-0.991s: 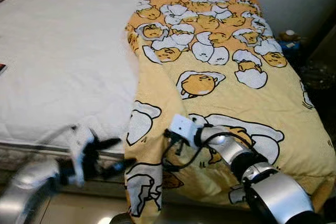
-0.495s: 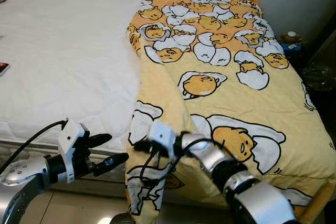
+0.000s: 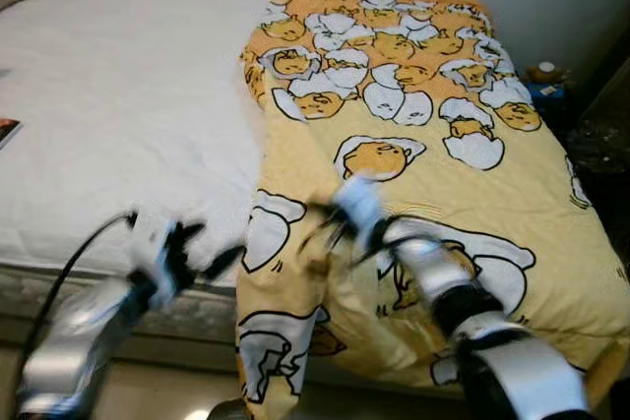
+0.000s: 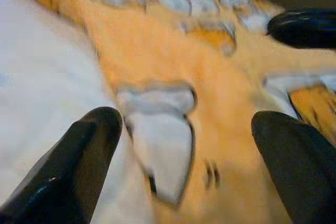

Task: Clean up the room

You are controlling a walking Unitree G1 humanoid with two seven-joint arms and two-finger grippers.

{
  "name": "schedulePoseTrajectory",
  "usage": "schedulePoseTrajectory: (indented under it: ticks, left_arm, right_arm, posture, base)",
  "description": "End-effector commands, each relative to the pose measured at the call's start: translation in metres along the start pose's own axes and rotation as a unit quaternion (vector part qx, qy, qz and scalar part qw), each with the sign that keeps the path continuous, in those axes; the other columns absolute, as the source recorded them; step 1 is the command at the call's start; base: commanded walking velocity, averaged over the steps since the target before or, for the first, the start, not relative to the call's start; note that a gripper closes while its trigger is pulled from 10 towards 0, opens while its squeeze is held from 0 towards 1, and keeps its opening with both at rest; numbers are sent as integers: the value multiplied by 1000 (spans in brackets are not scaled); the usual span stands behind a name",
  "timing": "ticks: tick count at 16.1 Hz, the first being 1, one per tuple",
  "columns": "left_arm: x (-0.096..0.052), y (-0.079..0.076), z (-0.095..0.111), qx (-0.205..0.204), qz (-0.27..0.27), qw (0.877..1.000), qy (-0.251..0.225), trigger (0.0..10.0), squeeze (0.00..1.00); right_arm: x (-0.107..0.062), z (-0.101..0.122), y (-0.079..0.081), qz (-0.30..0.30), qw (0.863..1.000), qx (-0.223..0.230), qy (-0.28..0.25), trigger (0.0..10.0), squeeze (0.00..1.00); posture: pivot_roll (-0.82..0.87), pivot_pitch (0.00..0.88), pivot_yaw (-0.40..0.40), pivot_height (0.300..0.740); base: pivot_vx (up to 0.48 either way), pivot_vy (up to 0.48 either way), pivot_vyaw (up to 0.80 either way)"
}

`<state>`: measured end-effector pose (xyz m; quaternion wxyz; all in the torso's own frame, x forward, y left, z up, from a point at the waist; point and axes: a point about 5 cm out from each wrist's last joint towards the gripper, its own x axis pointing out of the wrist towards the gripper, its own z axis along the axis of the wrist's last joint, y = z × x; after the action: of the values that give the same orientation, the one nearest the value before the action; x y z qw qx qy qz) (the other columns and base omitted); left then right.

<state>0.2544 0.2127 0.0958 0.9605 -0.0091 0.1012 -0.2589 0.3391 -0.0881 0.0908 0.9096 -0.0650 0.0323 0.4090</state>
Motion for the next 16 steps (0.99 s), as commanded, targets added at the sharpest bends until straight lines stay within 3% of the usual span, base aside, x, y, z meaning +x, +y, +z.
schedulePoseTrajectory:
  ticks: [1,3,4,6,7,9,11,16]
  left_arm:
    - [11,-2,4,12,36,999,-16,10000,0]
    - [28,-8,6,44,69,996,-28,10000,0]
    - [28,-8,6,44,69,996,-28,10000,0]
    - [43,-24,3,64,72,995,-30,10000,0]
    - [46,-28,0,82,82,993,-25,10000,0]
    - [47,-30,-2,81,87,992,-27,10000,0]
    - [46,-30,-4,91,100,990,-28,10000,0]
    - [38,-27,-6,102,112,988,-30,10000,0]
  right_arm:
    - [-19,2,-21,-78,996,20,-26,10000,0]
    - [-42,-4,-29,-152,988,11,-26,10000,0]
    - [-42,-4,-29,-152,988,11,-26,10000,0]
    - [-76,-27,-30,-243,970,11,-3,10000,0]
    - [-91,-35,-27,-278,960,36,-1,10000,0]
    - [-98,-37,-25,-293,954,61,0,10000,0]
    - [-104,-40,-10,-288,955,69,12,10000,0]
    - [-97,-37,5,-267,960,76,20,10000,0]
  posture:
    - [48,0,-33,740]
    - [26,0,-28,740]
    - [26,0,-28,740]
    - [11,0,-28,740]
    - [2,0,-27,740]
    - [0,0,-26,740]
    - [-1,0,-23,740]
    - [10,0,-28,740]
  base:
    - [0,0,0]
    - [0,0,0]
    - [0,0,0]
    - [0,152,0]
    - [0,480,0]
    - [0,480,-206]
    - [0,480,-800]
    - [0,480,-800]
